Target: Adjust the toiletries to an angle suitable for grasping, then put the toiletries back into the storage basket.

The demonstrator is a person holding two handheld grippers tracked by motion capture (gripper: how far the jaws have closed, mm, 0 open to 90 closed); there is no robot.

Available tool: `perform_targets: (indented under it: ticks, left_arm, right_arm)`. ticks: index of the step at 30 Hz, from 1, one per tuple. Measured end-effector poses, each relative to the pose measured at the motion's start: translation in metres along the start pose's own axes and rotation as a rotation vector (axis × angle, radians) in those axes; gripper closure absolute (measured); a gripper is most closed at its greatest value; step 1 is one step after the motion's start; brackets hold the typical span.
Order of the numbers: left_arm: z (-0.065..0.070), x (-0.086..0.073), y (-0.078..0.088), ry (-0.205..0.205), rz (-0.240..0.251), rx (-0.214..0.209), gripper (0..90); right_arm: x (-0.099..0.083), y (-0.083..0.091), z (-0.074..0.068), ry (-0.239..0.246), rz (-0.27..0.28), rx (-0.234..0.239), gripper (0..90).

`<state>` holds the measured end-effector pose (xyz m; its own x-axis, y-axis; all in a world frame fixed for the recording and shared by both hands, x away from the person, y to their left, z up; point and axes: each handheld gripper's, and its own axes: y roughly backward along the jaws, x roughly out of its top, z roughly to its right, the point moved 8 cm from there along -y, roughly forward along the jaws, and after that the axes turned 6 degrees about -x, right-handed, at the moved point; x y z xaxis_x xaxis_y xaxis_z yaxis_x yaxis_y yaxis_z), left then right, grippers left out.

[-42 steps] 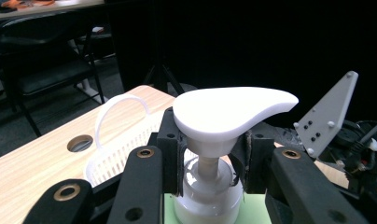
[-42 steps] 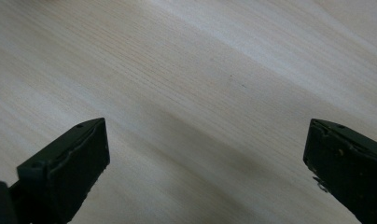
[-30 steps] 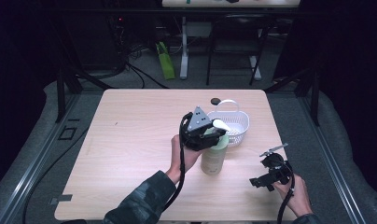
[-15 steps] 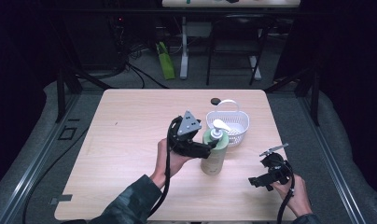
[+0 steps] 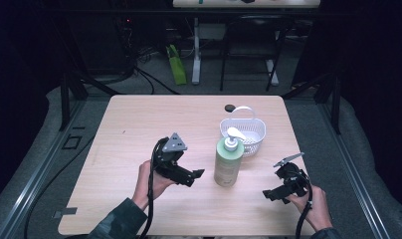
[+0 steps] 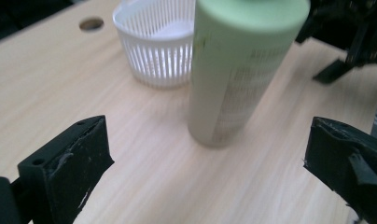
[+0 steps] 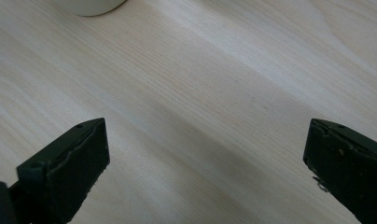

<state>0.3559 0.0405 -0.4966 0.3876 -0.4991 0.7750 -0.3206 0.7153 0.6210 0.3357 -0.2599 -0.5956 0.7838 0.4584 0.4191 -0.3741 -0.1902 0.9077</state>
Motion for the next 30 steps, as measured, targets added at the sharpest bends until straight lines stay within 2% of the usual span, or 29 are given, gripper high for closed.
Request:
perform_targets:
  ticks: [1, 5, 6, 7, 8, 9, 10, 11, 12, 14, 15, 18, 20, 21, 22, 24, 27, 30]
  left_arm:
    - [0.0, 0.0, 0.0, 0.0, 0.0, 0.0, 0.0]
    - [-0.008, -0.026, 0.003, 0.015, -0.051, -0.013, 0.0]
    - [-0.011, -0.037, 0.003, 0.038, -0.1, -0.036, 0.0]
    - [-0.011, -0.037, 0.003, 0.038, -0.1, -0.036, 0.0]
    - [-0.017, -0.049, 0.003, 0.058, -0.138, -0.035, 0.0]
    - [-0.017, -0.049, 0.003, 0.058, -0.138, -0.035, 0.0]
    - [-0.021, -0.06, 0.003, 0.073, -0.176, -0.032, 0.0]
    - [-0.021, -0.06, 0.003, 0.073, -0.176, -0.032, 0.0]
    - [-0.024, -0.067, 0.003, 0.073, -0.205, -0.024, 0.0]
    - [-0.03, -0.082, 0.007, 0.1, -0.25, -0.016, 0.0]
    - [-0.03, -0.082, 0.007, 0.1, -0.25, -0.016, 0.0]
    - [-0.039, -0.095, 0.015, 0.116, -0.283, 0.026, 0.0]
    - [-0.043, -0.1, 0.02, 0.134, -0.282, 0.027, 0.0]
    - [-0.045, -0.102, 0.022, 0.143, -0.283, 0.03, 0.0]
    - [-0.047, -0.105, 0.024, 0.153, -0.297, 0.031, 0.0]
    - [-0.05, -0.107, 0.025, 0.152, -0.308, 0.047, 0.0]
    - [-0.052, -0.11, 0.025, 0.153, -0.308, 0.055, 0.0]
    - [-0.052, -0.116, 0.022, 0.148, -0.362, 0.063, 0.0]
  right_arm:
    - [0.0, 0.0, 0.0, 0.0, 0.0, 0.0, 0.0]
    - [0.001, 0.001, -0.001, 0.016, 0.011, -0.007, 0.0]
    - [0.001, 0.001, 0.001, 0.007, 0.009, -0.014, 0.3]
    - [0.001, 0.001, 0.001, 0.007, 0.009, -0.014, 0.3]
    - [0.001, 0.0, 0.001, 0.002, 0.011, -0.008, 0.4]
    - [0.001, 0.0, 0.001, 0.002, 0.011, -0.008, 0.4]
    - [0.001, 0.0, -0.001, 0.002, 0.006, 0.001, 1.2]
    - [0.001, 0.0, -0.001, 0.014, 0.009, -0.004, 1.7]
    - [0.001, 0.0, -0.001, 0.014, 0.009, -0.004, 1.7]
    - [0.001, 0.001, -0.003, 0.032, 0.006, -0.012, 2.8]
    - [0.001, 0.001, -0.003, 0.032, 0.006, -0.012, 2.8]
    - [0.0, 0.001, -0.004, 0.037, 0.005, -0.01, 3.2]
    - [0.001, 0.001, -0.004, 0.044, 0.004, -0.014, 4.0]
    - [0.0, 0.001, -0.005, 0.05, 0.001, -0.029, 6.0]
    - [0.001, 0.002, -0.006, 0.108, 0.001, -0.092, 9.5]
    - [0.001, 0.003, -0.006, 0.122, 0.004, -0.103, 10.7]
    - [0.002, 0.004, -0.011, 0.134, 0.009, -0.099, 9.6]
    - [0.003, 0.006, -0.01, 0.118, 0.025, -0.085, 6.9]
